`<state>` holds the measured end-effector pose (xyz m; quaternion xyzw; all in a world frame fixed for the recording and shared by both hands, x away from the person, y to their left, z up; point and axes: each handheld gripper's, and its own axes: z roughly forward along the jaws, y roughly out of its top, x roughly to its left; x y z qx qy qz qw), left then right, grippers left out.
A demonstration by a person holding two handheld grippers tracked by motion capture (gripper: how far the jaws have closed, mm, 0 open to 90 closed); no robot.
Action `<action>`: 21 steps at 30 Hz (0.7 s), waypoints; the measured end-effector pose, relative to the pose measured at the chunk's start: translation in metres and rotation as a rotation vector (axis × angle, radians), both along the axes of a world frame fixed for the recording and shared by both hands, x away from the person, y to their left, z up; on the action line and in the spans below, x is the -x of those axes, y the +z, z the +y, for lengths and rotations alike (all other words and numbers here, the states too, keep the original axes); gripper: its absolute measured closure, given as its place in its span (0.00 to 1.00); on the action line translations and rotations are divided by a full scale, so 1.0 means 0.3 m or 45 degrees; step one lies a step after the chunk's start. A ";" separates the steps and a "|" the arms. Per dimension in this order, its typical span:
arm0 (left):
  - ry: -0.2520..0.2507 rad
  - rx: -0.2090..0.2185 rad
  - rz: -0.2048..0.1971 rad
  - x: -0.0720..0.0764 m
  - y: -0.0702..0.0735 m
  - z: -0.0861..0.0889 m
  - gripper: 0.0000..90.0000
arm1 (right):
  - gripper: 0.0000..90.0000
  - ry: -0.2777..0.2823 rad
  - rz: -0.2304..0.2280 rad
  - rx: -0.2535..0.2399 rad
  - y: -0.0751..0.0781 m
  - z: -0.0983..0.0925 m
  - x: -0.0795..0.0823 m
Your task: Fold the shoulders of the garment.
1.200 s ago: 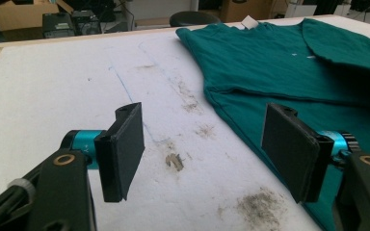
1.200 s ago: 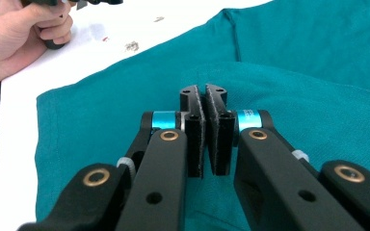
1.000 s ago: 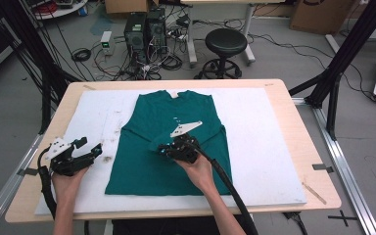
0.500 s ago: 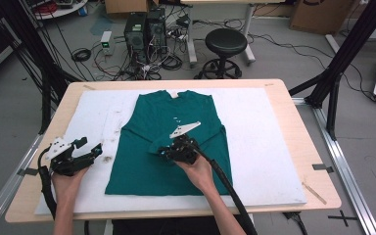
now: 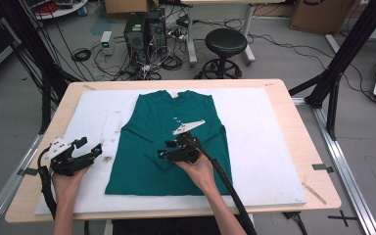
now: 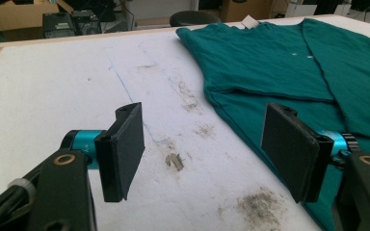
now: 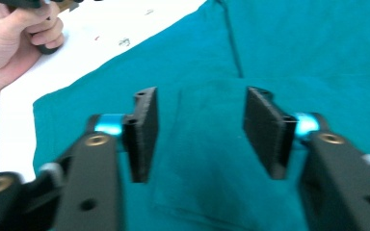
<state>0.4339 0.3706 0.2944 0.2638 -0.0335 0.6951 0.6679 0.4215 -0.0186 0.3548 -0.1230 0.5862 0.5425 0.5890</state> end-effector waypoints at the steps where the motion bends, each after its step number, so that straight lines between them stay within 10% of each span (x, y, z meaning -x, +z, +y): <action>1: 0.002 0.003 -0.004 0.000 0.000 -0.001 0.35 | 0.35 -0.020 -0.011 -0.030 -0.002 -0.006 0.004; 21: 0.033 0.004 -0.012 0.001 -0.003 -0.008 0.25 | 0.24 -0.036 -0.189 -0.361 -0.061 -0.397 0.030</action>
